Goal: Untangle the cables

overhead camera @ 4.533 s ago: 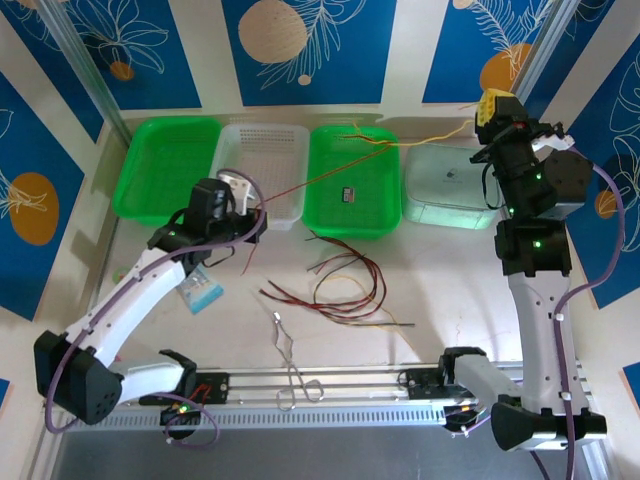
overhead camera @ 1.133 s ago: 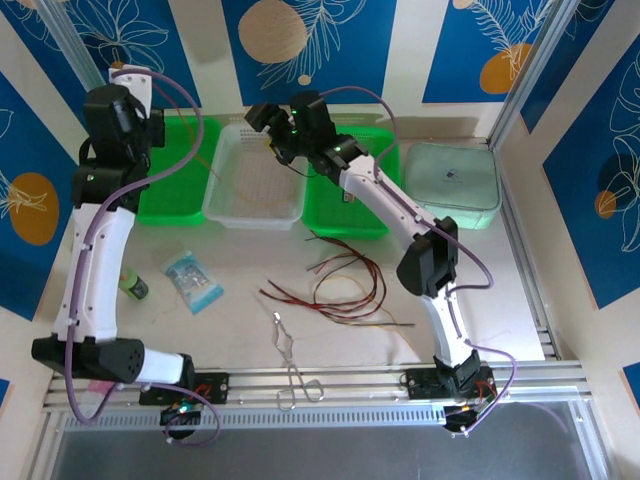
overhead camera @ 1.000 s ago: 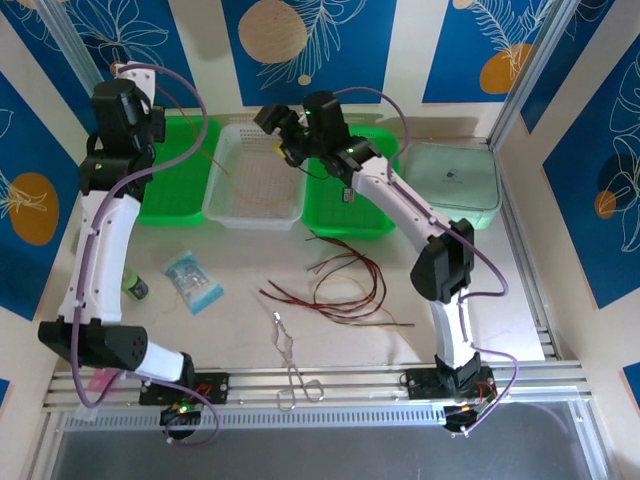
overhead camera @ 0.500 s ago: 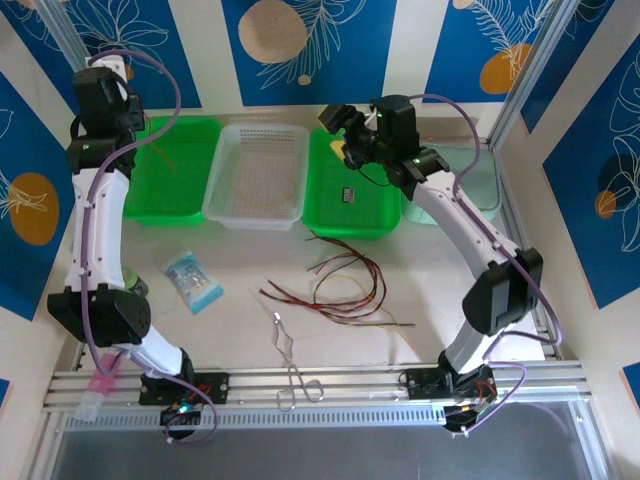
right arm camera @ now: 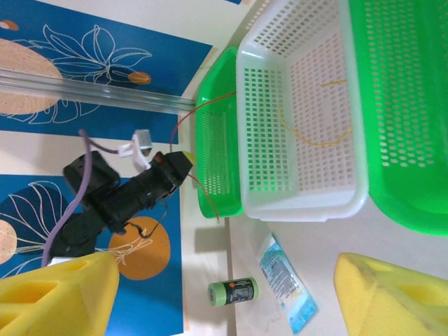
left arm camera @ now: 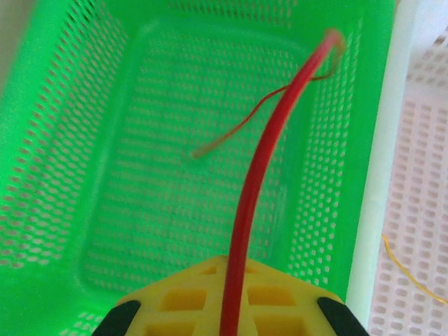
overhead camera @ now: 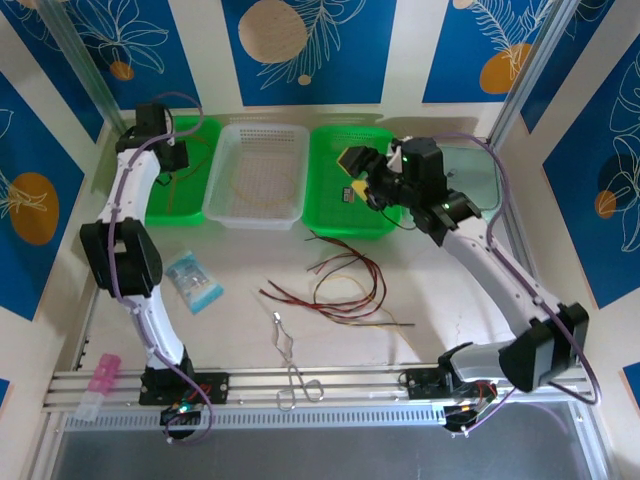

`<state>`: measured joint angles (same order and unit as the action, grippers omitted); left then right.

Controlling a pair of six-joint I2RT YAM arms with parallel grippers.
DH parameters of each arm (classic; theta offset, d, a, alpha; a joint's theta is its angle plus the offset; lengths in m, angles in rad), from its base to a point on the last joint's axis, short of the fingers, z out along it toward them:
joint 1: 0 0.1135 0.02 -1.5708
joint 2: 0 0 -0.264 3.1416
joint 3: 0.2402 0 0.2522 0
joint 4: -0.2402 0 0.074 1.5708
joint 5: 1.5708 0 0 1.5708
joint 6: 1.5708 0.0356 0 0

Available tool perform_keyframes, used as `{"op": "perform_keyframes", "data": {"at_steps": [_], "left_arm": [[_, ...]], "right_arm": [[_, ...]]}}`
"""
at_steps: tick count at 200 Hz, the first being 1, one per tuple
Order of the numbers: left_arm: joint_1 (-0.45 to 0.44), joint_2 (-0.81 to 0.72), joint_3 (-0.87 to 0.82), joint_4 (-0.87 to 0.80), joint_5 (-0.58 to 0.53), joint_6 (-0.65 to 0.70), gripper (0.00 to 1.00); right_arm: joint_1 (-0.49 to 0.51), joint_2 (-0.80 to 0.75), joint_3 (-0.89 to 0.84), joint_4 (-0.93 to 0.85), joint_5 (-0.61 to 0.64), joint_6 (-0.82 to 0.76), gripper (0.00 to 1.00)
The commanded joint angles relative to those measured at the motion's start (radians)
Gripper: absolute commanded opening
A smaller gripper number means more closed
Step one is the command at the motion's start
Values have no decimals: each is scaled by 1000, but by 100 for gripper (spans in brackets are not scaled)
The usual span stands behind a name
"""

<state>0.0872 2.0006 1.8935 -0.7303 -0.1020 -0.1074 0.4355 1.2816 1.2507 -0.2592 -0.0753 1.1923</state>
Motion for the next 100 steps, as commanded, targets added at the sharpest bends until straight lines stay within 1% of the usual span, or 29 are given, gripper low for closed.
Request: {"op": "perform_keyframes", "data": {"at_steps": [1,38,71,89,100], "left_arm": [[18,57,52,-67,71,-59,0],[29,126,58,-58,65,-76,0],[59,212,147,-90,75,-83,0],[73,221,198,-90,86,-93,0],[75,216,212,-76,72,-99,0]], "right_arm": [[-25,-96,-49,-42,33,-24,81],[-64,-201,-98,-98,47,-34,81],[-78,-251,-104,-136,64,-40,81],[-79,-267,-108,-151,74,-42,81],[-80,-274,-112,-159,75,-43,81]]}}
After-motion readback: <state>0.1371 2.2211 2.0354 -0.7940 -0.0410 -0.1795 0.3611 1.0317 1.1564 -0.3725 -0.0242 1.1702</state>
